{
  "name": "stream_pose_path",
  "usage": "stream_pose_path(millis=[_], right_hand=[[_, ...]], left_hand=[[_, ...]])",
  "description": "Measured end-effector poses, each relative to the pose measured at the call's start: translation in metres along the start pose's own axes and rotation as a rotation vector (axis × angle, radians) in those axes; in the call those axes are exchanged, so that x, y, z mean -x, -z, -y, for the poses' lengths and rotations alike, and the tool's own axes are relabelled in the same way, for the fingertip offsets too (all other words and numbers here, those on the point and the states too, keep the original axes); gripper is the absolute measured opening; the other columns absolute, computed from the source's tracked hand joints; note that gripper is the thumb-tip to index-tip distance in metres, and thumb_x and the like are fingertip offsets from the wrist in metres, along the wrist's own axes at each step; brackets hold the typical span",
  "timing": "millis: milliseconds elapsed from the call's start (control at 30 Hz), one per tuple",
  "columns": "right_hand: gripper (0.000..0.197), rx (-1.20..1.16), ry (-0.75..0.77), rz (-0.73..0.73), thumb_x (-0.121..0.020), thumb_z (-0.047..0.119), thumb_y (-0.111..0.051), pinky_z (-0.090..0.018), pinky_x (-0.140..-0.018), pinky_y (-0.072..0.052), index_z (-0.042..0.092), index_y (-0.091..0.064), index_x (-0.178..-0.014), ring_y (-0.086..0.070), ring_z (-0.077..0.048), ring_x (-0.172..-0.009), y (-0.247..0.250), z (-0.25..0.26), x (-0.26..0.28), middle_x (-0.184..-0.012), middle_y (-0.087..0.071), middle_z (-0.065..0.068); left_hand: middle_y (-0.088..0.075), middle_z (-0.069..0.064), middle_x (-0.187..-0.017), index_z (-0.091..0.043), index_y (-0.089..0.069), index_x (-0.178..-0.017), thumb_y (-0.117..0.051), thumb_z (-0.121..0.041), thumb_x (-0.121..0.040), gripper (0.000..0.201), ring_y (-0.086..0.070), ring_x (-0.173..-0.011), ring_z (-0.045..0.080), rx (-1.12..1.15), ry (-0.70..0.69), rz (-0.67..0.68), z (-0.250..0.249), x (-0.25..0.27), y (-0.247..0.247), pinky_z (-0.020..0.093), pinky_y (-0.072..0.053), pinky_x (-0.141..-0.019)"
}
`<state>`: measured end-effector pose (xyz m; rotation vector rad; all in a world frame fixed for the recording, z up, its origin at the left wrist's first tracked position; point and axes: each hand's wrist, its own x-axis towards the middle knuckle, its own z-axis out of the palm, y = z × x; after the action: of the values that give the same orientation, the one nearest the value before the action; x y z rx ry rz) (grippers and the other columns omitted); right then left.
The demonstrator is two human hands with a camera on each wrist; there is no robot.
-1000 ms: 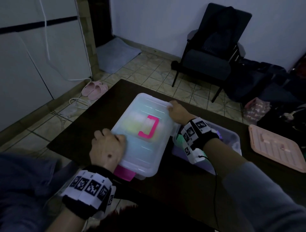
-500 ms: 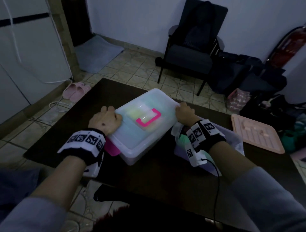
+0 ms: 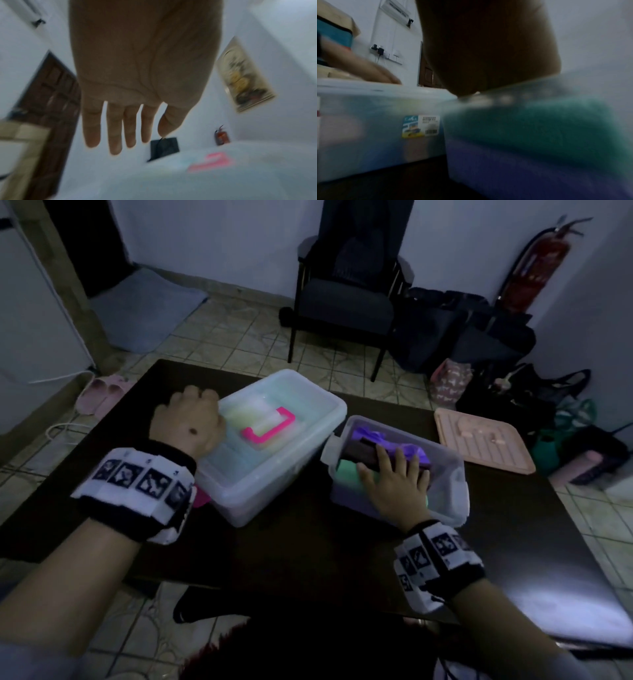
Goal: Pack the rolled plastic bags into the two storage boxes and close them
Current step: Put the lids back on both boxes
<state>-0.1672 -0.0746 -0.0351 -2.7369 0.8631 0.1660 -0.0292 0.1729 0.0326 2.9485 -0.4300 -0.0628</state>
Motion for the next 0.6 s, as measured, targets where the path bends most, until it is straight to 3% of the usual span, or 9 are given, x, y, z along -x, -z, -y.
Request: stream_pose_path(millis=[100,200,300,433,600], right_hand=[[0.063,-0.002,0.008,-0.085,-0.095,0.058,-0.025,-0.053,-0.114,0.003,0.03,-0.011,-0.15,0.003,-0.035,-0.145,-0.009,-0.003,0.0,-0.159,-0.004,-0.008],[0.059,-0.024,0.025,-0.109,-0.096,0.053,-0.026,-0.052,-0.115,0.004,0.031,-0.014,-0.149,0.003,-0.032,-0.145,-0.01,-0.009,-0.003,-0.159,-0.007,-0.005],[0.056,-0.036,0.023,-0.135,-0.097,0.05,-0.027,-0.051,-0.115,0.003,0.033,-0.016,-0.149,0.002,-0.03,-0.146,-0.006,-0.02,-0.009,-0.159,-0.009,-0.003],[0.055,-0.019,0.024,-0.13,-0.098,0.048,-0.027,-0.05,-0.115,0.002,0.033,-0.016,-0.149,-0.001,-0.031,-0.145,0.001,-0.036,-0.014,-0.158,-0.01,-0.003],[0.055,-0.013,0.019,-0.104,-0.098,0.047,-0.028,-0.05,-0.116,0.001,0.033,-0.014,-0.149,-0.001,-0.029,-0.146,0.009,-0.056,-0.021,-0.159,-0.009,-0.001]], left_hand=[[-0.043,0.013,-0.135,-0.013,-0.043,-0.135,-0.043,-0.027,-0.093,0.044,-0.043,-0.122,0.031,0.03,-0.157,-0.051,-0.044,0.029,0.001,0.041,-0.037,-0.096],[-0.039,0.011,-0.138,-0.012,-0.038,-0.137,-0.046,-0.027,-0.092,0.048,-0.041,-0.124,0.03,0.012,-0.265,0.005,-0.088,0.038,-0.024,0.041,-0.036,-0.098],[-0.032,0.012,-0.143,-0.007,-0.033,-0.136,-0.051,-0.023,-0.089,0.054,-0.033,-0.131,0.03,-0.02,-0.226,0.006,-0.118,0.036,-0.048,0.041,-0.03,-0.106],[-0.021,0.016,-0.15,-0.004,-0.022,-0.143,-0.057,-0.018,-0.088,0.066,-0.019,-0.14,0.033,0.007,-0.147,-0.102,-0.14,0.03,-0.063,0.044,-0.023,-0.113],[-0.01,0.017,-0.155,-0.004,-0.017,-0.146,-0.058,-0.021,-0.089,0.073,-0.007,-0.144,0.033,-0.065,-0.127,-0.127,-0.15,0.007,-0.068,0.05,-0.012,-0.115]])
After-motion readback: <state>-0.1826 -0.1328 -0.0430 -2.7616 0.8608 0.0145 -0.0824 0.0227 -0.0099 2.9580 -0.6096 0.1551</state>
